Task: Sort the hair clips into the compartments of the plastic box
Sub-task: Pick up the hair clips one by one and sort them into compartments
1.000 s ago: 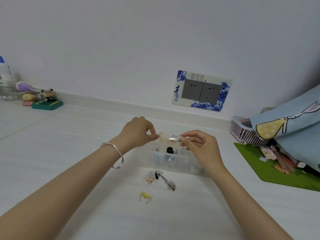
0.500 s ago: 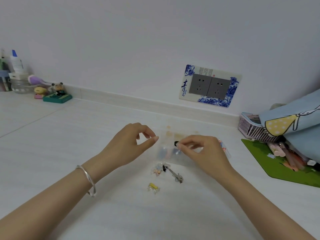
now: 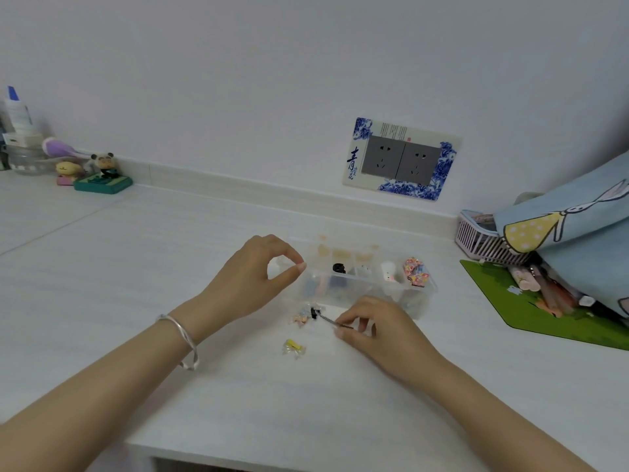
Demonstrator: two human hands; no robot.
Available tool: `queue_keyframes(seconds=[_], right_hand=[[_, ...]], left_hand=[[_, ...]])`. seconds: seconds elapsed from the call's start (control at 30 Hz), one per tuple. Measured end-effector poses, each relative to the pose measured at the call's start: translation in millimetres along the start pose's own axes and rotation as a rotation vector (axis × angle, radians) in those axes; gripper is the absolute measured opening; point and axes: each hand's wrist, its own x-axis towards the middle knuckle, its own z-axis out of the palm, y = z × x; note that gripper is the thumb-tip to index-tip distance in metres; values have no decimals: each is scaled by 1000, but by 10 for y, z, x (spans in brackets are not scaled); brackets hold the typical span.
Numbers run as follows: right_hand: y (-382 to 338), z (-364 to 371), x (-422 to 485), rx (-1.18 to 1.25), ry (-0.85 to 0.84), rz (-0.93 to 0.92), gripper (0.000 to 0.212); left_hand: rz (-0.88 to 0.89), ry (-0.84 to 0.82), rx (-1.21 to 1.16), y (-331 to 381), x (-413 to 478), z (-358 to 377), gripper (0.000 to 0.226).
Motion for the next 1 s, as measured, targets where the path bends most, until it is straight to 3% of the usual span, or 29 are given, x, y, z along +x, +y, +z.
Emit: queue_keyframes(seconds=[0.2, 0.3, 0.37, 0.47, 0.57, 0.73, 0.8, 0.9, 1.0], right_hand=[[-9, -60, -32, -248, -8, -110, 14], [-72, -161, 9, 68, 12, -39, 9], [-152, -289, 141, 283, 126, -21, 12], [-231, -459, 480, 379, 243, -42, 9], [-254, -526, 818, 259, 211, -68, 7], [-165, -372, 1169, 26, -109, -45, 13], [-110, -315, 1180, -118, -50, -77, 17], [-167, -261, 949, -173, 199, -223, 17], [-219, -137, 597, -28, 107, -290, 17]], left_hand=[[17, 7, -14, -42, -60, -36, 21], [2, 9, -37, -91, -67, -38, 20], [-11, -4, -58, -125, -66, -23, 19], [-8, -23, -77, -139, -67, 16, 20], [3, -7, -82, -137, -83, 21, 21], [18, 44, -102, -135, -125, -51, 19], [33, 45, -109, -118, -144, -91, 16], [59, 8, -119, -73, -165, -173, 8], [34, -154, -189, -26, -174, -207, 6]])
